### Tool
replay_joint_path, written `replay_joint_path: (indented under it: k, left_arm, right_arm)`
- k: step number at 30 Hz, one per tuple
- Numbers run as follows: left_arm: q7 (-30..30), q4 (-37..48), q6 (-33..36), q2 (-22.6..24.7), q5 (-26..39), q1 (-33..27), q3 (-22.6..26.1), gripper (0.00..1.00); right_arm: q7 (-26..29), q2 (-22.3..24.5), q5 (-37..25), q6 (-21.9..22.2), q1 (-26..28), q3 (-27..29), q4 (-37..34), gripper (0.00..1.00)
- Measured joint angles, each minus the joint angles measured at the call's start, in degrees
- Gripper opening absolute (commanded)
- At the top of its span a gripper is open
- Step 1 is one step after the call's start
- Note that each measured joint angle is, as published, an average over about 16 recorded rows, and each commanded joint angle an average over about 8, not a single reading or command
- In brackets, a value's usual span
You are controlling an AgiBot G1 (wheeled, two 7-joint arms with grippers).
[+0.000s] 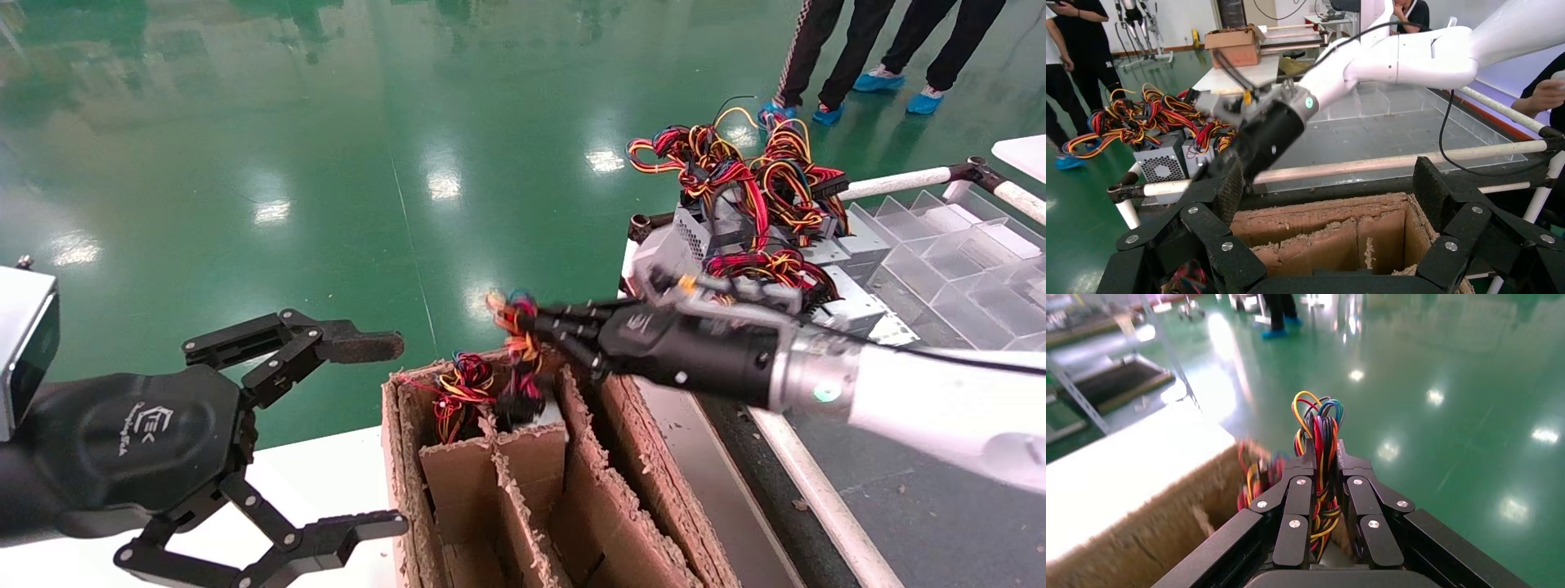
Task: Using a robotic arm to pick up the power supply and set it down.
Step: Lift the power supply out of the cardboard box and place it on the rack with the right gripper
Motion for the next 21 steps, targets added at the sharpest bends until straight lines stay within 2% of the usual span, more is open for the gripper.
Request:
replay_joint_path:
  k: [12, 21]
  left_arm:
    - [0.0, 0.0, 0.0, 0.0, 0.0, 0.0, 0.0, 1.0]
    - [0.0, 0.0, 0.0, 0.0, -0.1, 0.0, 0.1, 1.0]
  right_arm:
    - [3.8, 5.5, 7.5, -3.1, 3.8, 5.4, 3.8, 0.0]
    - [4.8, 8.6, 10.9, -4.1, 9.6, 8.9, 2.5, 0.0]
